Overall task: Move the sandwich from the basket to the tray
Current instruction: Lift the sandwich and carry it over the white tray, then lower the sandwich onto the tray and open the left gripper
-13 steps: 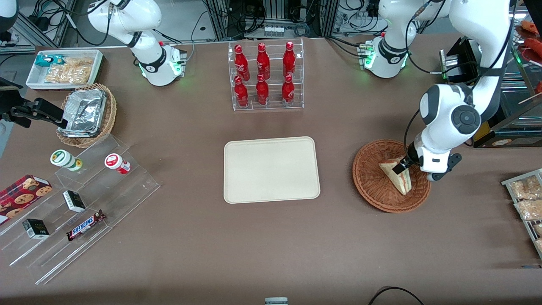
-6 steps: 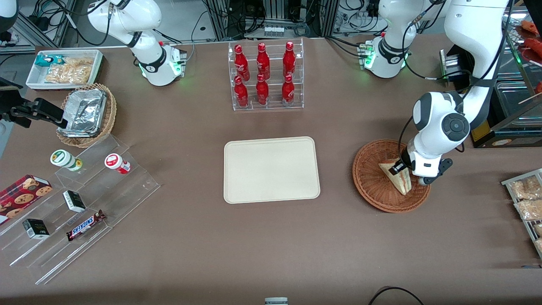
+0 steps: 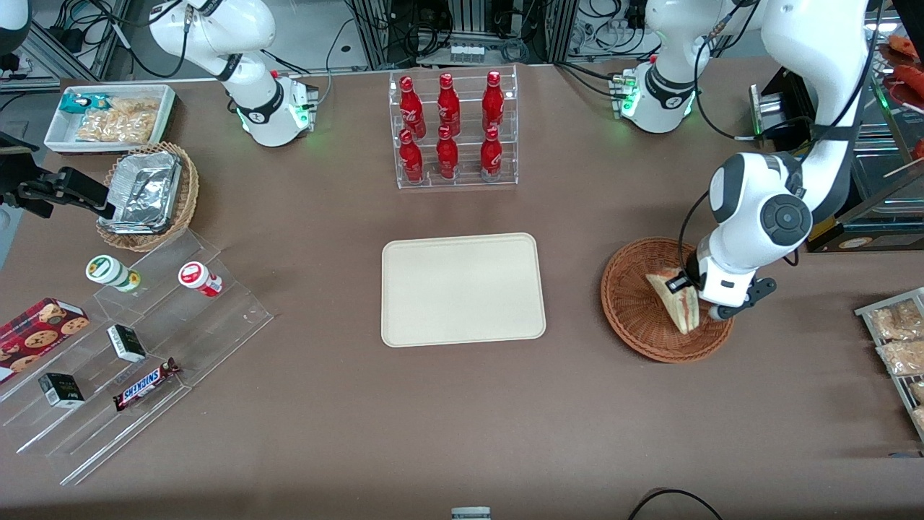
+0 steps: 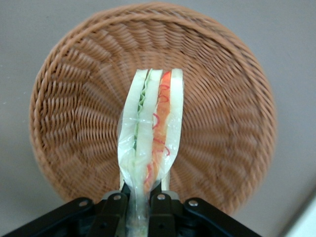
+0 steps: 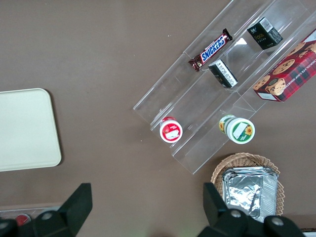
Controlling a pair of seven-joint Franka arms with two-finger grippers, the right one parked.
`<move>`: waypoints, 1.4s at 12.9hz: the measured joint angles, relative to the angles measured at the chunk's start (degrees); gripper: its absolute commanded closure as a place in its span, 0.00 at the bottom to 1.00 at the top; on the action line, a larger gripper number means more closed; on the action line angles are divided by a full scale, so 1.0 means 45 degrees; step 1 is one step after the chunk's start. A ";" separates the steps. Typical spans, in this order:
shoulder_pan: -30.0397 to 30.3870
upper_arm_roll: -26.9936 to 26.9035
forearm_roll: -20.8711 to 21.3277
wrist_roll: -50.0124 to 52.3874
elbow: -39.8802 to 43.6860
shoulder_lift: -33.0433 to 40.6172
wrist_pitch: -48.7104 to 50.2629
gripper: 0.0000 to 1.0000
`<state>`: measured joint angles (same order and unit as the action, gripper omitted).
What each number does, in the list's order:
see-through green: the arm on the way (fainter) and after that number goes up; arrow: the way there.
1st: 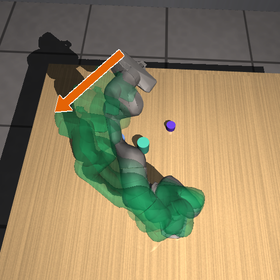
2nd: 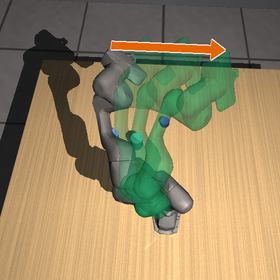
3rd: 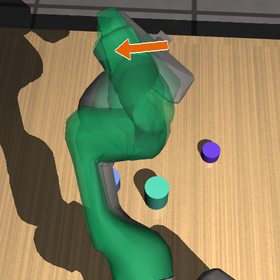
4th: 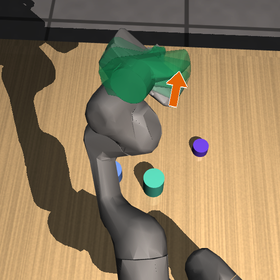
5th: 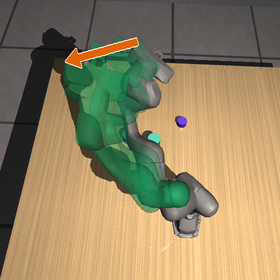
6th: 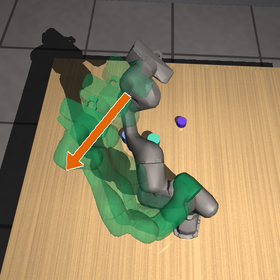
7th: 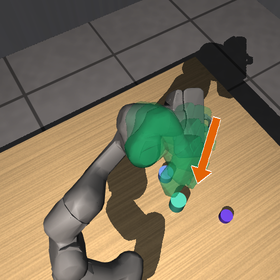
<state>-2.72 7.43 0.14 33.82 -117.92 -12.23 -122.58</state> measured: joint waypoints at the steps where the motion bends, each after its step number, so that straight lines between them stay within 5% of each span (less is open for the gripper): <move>1: -0.0392 0.0019 0.0006 -0.0742 0.0865 0.0011 0.1250 0.97; 6: -0.2723 0.0073 -0.0001 -0.2334 0.2446 -0.0778 0.2294 0.98; 18: -0.7775 0.0121 -0.0055 0.4105 0.8037 -0.6106 0.2109 0.98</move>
<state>-37.70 7.97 -0.11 52.29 -81.75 -39.71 -113.09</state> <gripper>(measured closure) 0.855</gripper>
